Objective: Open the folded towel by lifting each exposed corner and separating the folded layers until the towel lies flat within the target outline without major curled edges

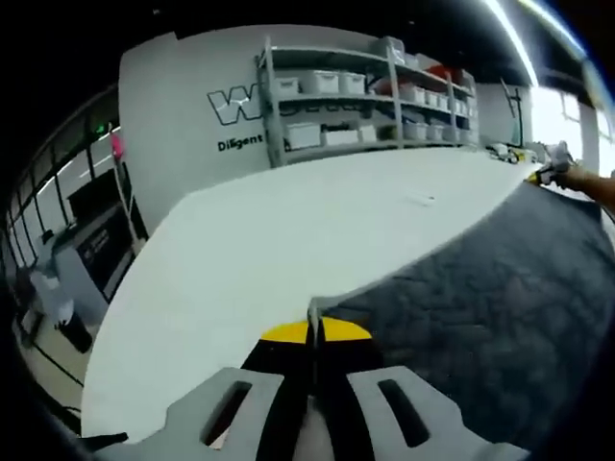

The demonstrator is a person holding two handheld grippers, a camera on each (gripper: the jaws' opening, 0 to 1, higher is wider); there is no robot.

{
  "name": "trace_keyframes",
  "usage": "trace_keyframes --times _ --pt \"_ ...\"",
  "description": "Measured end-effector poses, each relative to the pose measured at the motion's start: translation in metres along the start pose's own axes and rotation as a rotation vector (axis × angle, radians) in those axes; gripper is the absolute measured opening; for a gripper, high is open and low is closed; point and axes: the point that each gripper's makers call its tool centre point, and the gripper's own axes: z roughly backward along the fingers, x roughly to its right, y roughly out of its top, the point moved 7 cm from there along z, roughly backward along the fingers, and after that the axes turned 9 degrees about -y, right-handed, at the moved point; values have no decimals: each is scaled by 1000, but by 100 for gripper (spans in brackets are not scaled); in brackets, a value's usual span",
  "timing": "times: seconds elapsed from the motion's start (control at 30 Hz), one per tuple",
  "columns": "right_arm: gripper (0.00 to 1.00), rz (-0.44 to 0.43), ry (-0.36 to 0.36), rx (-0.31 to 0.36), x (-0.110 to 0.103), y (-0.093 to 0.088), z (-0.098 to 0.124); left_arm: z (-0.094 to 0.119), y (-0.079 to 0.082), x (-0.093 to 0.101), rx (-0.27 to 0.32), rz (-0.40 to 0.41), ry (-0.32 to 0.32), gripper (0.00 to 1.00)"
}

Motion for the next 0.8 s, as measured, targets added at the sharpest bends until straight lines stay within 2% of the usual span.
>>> trace_keyframes --times 0.13,0.43,0.8 --pt "0 -10 -3 3 1 4 -7 -9 5 -2 -23 -63 26 0" --pt "0 -30 -13 3 0 8 -10 -24 11 -12 -26 -84 39 0" --pt "0 -26 -19 -11 -2 16 -20 -36 16 -20 -21 -65 31 0"
